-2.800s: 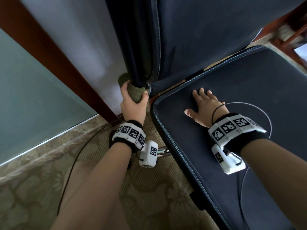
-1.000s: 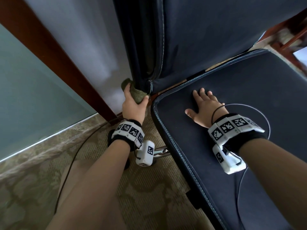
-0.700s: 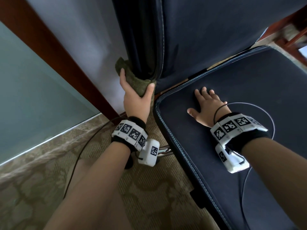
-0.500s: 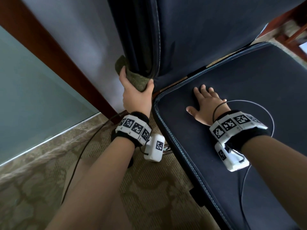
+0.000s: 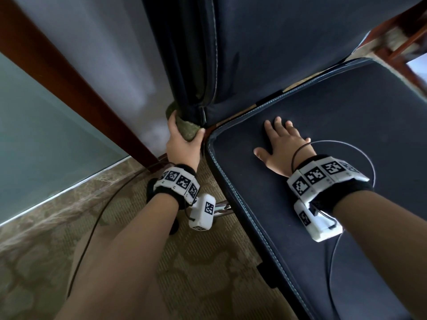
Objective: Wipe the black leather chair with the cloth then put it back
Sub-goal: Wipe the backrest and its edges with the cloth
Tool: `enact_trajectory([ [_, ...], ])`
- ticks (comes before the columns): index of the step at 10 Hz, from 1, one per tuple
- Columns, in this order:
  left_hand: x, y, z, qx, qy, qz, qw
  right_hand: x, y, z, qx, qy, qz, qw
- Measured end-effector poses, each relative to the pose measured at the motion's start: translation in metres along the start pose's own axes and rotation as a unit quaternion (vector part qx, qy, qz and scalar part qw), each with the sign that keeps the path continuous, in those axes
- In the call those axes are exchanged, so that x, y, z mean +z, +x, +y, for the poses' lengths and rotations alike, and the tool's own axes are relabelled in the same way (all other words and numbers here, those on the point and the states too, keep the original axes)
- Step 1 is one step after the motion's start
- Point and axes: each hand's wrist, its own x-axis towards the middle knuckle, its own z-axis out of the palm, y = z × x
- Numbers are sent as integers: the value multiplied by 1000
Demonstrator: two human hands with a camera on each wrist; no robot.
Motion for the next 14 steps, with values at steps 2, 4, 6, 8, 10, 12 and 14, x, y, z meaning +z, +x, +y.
enact_trajectory([
  [2, -7, -14, 25, 54, -111, 44, 991, 1, -1, 0, -5, -5, 3, 1000],
  [4, 0, -10, 36, 60, -113, 13, 992, 0, -1, 1, -6, 1, 6, 1000],
  [6, 3, -10, 38, 58, -94, 66, 992, 0, 0, 2, -8, 1, 4, 1000],
  [8, 4, -8, 40, 73, -20, 76, 994, 2, 0, 2, -6, 9, 3, 1000],
  [10, 1, -6, 42, 78, 23, 79, 994, 0, 2, 6, -8, 9, -7, 1000],
  [12, 4, -1, 32, 81, 17, 68, 994, -5, 3, 9, -16, 7, -30, 999],
  [14, 6, 5, 15, 78, 75, 27, 994, -11, 9, 11, -18, -1, -47, 999],
])
